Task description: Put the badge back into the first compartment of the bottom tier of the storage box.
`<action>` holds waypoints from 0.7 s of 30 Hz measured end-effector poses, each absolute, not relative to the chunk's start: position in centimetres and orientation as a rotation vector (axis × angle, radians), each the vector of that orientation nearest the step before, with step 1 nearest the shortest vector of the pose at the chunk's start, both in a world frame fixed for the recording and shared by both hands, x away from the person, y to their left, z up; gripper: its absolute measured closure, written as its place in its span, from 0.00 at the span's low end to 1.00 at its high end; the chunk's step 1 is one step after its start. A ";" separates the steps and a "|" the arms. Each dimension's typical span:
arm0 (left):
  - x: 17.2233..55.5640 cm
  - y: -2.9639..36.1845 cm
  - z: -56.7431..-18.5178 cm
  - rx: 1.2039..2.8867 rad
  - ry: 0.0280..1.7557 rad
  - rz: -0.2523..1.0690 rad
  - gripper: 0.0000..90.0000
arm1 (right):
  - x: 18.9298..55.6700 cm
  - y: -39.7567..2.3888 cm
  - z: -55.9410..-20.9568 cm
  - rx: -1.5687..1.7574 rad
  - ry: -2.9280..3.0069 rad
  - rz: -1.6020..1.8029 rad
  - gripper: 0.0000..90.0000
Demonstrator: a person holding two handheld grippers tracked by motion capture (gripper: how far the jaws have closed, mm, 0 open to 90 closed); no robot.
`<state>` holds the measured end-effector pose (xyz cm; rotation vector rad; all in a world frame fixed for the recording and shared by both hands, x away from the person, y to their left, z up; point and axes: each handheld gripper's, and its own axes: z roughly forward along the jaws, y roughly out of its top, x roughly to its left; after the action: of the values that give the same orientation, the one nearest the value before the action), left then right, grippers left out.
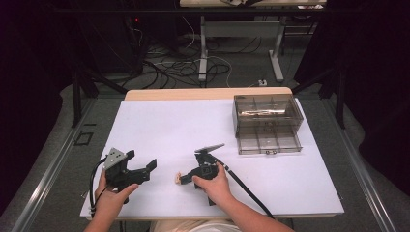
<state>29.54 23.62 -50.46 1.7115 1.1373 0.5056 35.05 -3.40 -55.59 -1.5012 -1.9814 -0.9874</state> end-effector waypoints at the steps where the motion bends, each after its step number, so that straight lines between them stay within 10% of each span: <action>1: 29.5 23.6 -50.5 1.711 1.137 0.506 0.06 | 35.1 -3.5 -55.5 -1.497 -1.984 -0.984 0.98; 21: 29.5 23.6 -50.5 1.708 1.136 0.508 0.06 | 35.7 -4.9 -54.3 -1.536 -1.921 -1.108 0.98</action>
<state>29.54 23.60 -50.47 1.7081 1.1356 0.5082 35.70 -4.94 -54.29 -1.5362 -1.9212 -1.1077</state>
